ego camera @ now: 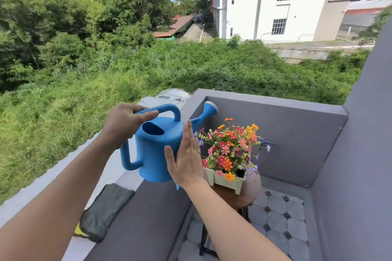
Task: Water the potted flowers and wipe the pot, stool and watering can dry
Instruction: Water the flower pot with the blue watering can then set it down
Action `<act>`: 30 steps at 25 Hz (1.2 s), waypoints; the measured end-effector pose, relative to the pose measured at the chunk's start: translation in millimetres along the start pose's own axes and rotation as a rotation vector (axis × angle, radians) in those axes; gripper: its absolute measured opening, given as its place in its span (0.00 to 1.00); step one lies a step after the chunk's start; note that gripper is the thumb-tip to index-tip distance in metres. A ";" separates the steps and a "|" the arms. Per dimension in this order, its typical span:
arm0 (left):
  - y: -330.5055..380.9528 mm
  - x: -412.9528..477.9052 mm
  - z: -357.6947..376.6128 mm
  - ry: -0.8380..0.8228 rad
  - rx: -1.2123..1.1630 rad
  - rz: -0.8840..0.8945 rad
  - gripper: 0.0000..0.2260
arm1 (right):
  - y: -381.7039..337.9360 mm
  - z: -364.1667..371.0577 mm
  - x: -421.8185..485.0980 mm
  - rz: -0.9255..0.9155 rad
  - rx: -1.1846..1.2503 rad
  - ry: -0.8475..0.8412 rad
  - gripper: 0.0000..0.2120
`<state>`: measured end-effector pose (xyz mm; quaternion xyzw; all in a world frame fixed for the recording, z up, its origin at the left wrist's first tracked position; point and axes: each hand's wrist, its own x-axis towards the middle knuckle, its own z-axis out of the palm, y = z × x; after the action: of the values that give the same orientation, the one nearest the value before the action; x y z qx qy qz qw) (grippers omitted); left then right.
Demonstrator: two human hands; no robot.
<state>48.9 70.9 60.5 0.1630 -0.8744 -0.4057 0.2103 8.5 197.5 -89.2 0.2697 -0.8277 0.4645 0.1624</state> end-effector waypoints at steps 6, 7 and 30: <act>4.1 10.2 -5.5 -0.091 0.169 0.086 0.07 | 3.6 6.4 -12.7 -0.055 -0.130 0.053 0.35; 3.9 13.9 -6.5 -0.093 0.192 0.102 0.08 | 2.1 9.1 -12.4 -0.050 -0.142 0.063 0.35; 9.3 88.0 -11.3 -0.311 0.511 0.404 0.15 | -22.5 39.2 21.2 -0.008 -0.207 -0.110 0.33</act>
<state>-22.1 29.3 95.0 -0.0293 -0.9838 -0.1440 0.1031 4.2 148.2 -83.1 0.2799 -0.8778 0.3604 0.1457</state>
